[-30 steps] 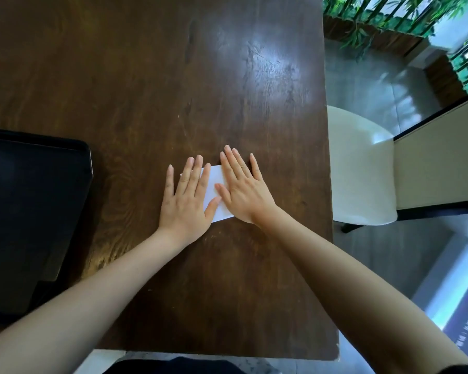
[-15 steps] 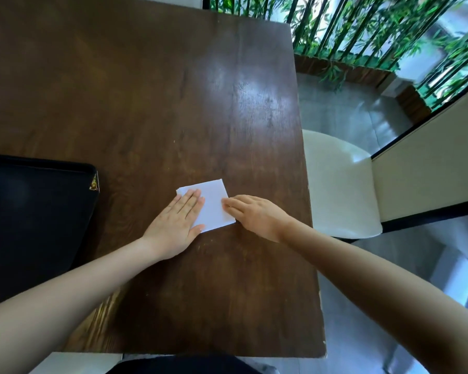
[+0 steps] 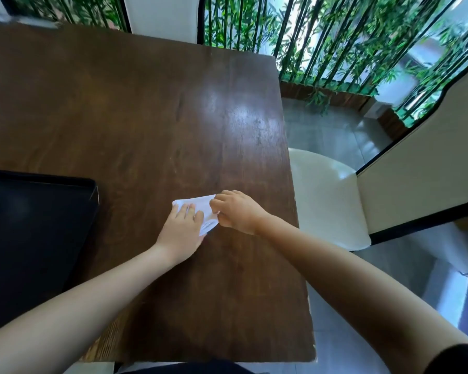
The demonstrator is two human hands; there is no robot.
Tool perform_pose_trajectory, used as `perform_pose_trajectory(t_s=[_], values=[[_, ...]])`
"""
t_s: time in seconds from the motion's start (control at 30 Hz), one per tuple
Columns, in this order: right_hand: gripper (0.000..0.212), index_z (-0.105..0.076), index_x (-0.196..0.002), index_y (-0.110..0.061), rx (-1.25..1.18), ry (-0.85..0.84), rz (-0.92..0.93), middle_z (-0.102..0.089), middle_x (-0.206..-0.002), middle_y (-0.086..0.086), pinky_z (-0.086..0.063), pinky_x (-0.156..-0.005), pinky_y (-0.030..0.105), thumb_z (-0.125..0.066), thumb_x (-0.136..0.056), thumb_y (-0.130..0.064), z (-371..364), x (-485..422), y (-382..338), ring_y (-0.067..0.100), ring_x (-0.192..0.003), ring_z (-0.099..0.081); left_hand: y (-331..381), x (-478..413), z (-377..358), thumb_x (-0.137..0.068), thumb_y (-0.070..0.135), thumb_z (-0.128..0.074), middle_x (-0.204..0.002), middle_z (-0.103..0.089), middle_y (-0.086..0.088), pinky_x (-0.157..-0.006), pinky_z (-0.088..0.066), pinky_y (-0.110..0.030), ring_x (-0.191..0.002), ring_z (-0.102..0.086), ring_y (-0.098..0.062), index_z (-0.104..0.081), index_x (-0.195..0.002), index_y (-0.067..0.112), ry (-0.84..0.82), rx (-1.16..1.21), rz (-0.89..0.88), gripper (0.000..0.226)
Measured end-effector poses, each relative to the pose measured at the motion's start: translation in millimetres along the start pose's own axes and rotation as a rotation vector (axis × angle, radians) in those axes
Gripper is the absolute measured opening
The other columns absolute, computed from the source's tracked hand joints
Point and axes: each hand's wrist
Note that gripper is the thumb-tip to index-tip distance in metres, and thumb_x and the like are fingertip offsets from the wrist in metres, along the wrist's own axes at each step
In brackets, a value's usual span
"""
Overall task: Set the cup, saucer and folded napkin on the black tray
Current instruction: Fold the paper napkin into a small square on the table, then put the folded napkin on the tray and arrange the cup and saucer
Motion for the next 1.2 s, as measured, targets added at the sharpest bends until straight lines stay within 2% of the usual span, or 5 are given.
perform_pose_trajectory(t_s=[0.1,0.2,0.53,0.7,1.2], values=[[0.015,-0.059,-0.093,-0.006,-0.138,0.004,-0.046,-0.065,-0.096,0.008,-0.039,-0.084,0.034,-0.057,-0.083,-0.018,14.4,-2.6,1.9,0.027,-0.096,-0.055,-3.6,5.5,8.8,-0.079,0.007,-0.066,-0.093,-0.068,-0.024,-0.074,-0.052,-0.045,-0.084,-0.065,-0.043,-0.061,-0.1,-0.003,0.199,0.307,0.045,0.023],[0.013,-0.06,-0.092,-0.008,-0.366,0.056,-0.118,-0.066,-0.095,0.007,-0.046,-0.08,0.036,-0.058,-0.085,-0.018,34.7,-8.0,6.4,0.025,-0.092,-0.059,-17.2,7.3,27.5,-0.09,0.017,-0.057,-0.082,-0.068,-0.013,-0.054,-0.043,-0.03,-0.067,-0.064,-0.033,-0.056,-0.109,0.007,0.251,0.561,0.109,0.021],[0.028,-0.063,-0.071,-0.022,-0.787,0.034,-0.212,-0.055,-0.061,-0.011,-0.04,-0.049,0.009,-0.05,-0.094,-0.033,124.0,-23.3,14.6,-0.003,-0.052,-0.052,-44.2,0.9,120.1,-0.094,0.026,-0.048,-0.108,-0.066,-0.003,-0.073,-0.057,-0.022,-0.095,-0.067,-0.015,-0.051,-0.124,0.013,0.02,1.765,0.149,0.032],[0.034,-0.067,-0.089,-0.006,-0.82,0.102,-0.226,-0.061,-0.075,0.005,-0.042,-0.061,0.027,-0.051,-0.093,-0.035,127.8,-33.3,10.1,0.015,-0.068,-0.055,-45.4,11.8,124.9,-0.088,0.017,-0.056,-0.109,-0.066,-0.003,-0.077,-0.058,-0.024,-0.104,-0.065,-0.019,-0.056,-0.119,0.016,0.084,1.905,0.198,0.031],[0.021,-0.068,-0.086,-0.017,-0.876,0.056,-0.096,-0.063,-0.074,-0.008,-0.045,-0.058,0.018,-0.056,-0.091,-0.033,81.3,-116.1,-86.2,0.009,-0.068,-0.057,-106.1,126.3,91.3,-0.089,0.025,-0.06,-0.113,-0.067,-0.004,-0.077,-0.059,-0.033,-0.099,-0.068,-0.017,-0.056,-0.119,0.015,0.303,1.748,0.66,0.032]])
Point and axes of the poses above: each hand's wrist, its own x-axis away from the middle knuckle, its own z-axis out of the back of the hand, y = z × x
